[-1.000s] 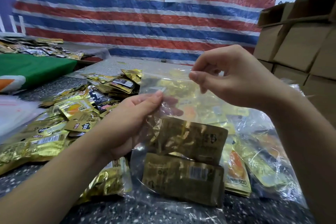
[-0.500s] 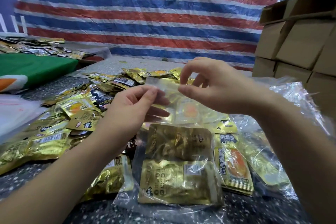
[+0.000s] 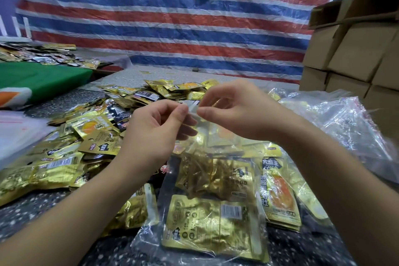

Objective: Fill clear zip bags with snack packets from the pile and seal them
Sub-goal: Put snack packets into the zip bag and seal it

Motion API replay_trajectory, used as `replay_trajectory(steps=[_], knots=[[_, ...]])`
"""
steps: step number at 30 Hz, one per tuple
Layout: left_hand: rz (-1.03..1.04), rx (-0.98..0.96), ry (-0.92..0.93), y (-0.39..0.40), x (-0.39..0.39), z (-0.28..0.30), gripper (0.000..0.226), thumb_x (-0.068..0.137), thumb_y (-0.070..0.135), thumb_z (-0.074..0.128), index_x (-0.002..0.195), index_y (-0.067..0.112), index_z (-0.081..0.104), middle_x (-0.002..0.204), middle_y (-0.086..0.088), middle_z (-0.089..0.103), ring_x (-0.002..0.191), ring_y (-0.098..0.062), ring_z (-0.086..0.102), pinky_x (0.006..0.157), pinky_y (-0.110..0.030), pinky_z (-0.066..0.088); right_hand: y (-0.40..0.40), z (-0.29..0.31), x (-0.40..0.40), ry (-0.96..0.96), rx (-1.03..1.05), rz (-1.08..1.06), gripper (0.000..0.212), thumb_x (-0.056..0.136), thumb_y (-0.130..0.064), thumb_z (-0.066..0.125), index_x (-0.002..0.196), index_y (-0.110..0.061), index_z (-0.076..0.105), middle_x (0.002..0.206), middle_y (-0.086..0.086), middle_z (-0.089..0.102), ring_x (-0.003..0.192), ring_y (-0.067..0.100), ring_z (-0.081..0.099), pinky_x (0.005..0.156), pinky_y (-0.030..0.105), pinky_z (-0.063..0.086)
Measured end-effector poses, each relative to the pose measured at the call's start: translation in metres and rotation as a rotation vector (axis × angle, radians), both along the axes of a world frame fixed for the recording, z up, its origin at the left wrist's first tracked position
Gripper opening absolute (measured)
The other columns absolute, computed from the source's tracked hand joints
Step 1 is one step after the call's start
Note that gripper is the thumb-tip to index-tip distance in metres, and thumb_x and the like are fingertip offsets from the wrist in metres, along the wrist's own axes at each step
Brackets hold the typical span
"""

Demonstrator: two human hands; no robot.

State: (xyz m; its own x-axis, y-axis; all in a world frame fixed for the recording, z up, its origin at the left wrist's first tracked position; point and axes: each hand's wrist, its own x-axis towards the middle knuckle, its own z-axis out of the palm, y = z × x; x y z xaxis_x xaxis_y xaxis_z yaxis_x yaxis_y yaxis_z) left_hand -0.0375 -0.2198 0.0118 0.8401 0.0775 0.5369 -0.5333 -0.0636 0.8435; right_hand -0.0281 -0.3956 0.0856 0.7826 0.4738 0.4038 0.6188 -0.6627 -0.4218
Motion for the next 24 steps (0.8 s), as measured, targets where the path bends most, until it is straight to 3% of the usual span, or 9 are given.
replay_trajectory(steps=[5, 9, 13, 20, 24], knots=[[0.031, 0.062, -0.046, -0.002, 0.0, -0.002, 0.022, 0.098, 0.017, 0.057, 0.082, 0.02, 0.07, 0.076, 0.0, 0.074, 0.067, -0.019, 0.073, 0.068, -0.038, 0.062, 0.009, -0.005, 0.0, -0.025, 0.075, -0.021, 0.009, 0.09, -0.024, 0.072, 0.091, -0.019, 0.065, 0.082, -0.002, 0.069, 0.076, 0.012, 0.066, 0.07, 0.035, 0.056], [0.029, 0.089, -0.067, -0.001, -0.001, -0.004, 0.021, 0.098, 0.02, 0.057, 0.082, 0.024, 0.07, 0.076, 0.001, 0.074, 0.068, -0.016, 0.073, 0.067, -0.03, 0.061, 0.01, -0.005, -0.002, 0.029, -0.064, -0.034, 0.019, 0.093, -0.034, 0.066, 0.089, -0.016, 0.071, 0.076, -0.006, 0.067, 0.071, 0.009, 0.061, 0.065, 0.029, 0.05], [0.041, 0.138, -0.104, -0.001, -0.003, -0.003, 0.019, 0.099, 0.02, 0.056, 0.085, 0.025, 0.069, 0.078, 0.004, 0.073, 0.069, -0.013, 0.072, 0.063, -0.022, 0.058, 0.011, -0.006, -0.003, 0.016, -0.057, -0.022, 0.019, 0.095, -0.031, 0.064, 0.089, -0.015, 0.073, 0.073, -0.008, 0.064, 0.067, 0.006, 0.057, 0.06, 0.024, 0.045], [0.044, 0.135, -0.087, -0.002, -0.004, -0.003, 0.017, 0.096, 0.017, 0.06, 0.084, 0.025, 0.069, 0.076, 0.005, 0.074, 0.067, -0.011, 0.072, 0.063, -0.024, 0.059, 0.014, -0.009, -0.005, -0.011, -0.087, -0.041, 0.016, 0.097, -0.028, 0.062, 0.09, -0.016, 0.07, 0.081, -0.006, 0.064, 0.078, 0.013, 0.061, 0.069, 0.032, 0.051], [0.075, 0.148, -0.074, -0.002, -0.002, -0.004, 0.02, 0.096, 0.015, 0.06, 0.081, 0.023, 0.069, 0.073, 0.006, 0.074, 0.066, -0.009, 0.072, 0.062, -0.023, 0.058, 0.017, -0.011, -0.007, -0.04, -0.123, -0.071, 0.014, 0.097, -0.028, 0.061, 0.084, -0.023, 0.063, 0.078, -0.012, 0.057, 0.075, 0.008, 0.055, 0.061, 0.027, 0.042]])
